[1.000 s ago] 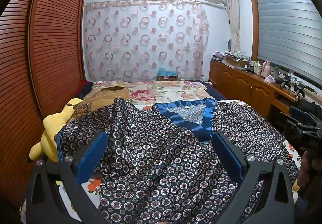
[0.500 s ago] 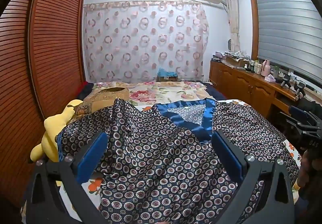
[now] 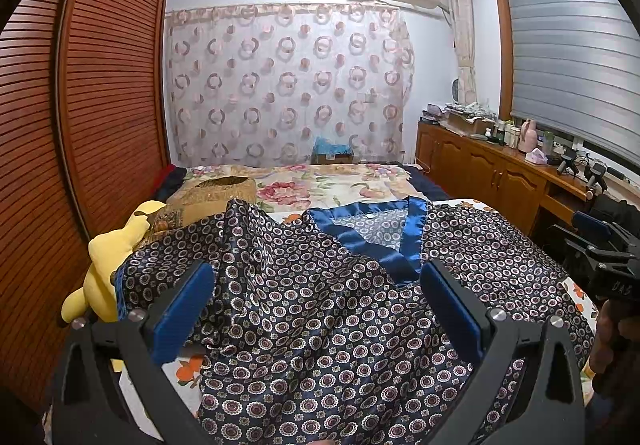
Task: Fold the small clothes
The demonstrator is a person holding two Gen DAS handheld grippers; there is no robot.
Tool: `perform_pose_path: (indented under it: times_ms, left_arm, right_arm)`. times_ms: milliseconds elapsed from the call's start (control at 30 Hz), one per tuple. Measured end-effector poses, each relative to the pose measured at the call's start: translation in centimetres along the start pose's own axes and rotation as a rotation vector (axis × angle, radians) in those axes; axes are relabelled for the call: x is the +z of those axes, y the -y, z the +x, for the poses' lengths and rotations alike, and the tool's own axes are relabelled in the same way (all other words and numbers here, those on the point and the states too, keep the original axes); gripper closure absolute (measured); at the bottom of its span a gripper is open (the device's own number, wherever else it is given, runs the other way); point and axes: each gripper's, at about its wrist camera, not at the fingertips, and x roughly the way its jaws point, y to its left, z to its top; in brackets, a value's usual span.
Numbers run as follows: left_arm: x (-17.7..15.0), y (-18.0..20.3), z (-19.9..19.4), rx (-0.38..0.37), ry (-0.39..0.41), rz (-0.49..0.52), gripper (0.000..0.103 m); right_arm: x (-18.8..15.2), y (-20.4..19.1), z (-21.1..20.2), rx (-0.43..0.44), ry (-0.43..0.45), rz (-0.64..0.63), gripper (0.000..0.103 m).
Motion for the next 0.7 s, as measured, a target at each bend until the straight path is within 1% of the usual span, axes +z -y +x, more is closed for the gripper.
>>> perform_pose_path:
  times_ms: [700]
  left_arm:
    - [0.46, -0.14, -0.47, 0.0, 0.01, 0.01, 0.0]
  right_arm:
    - [0.07, -0.15, -0.06, 0.002, 0.002, -0.001, 0.001]
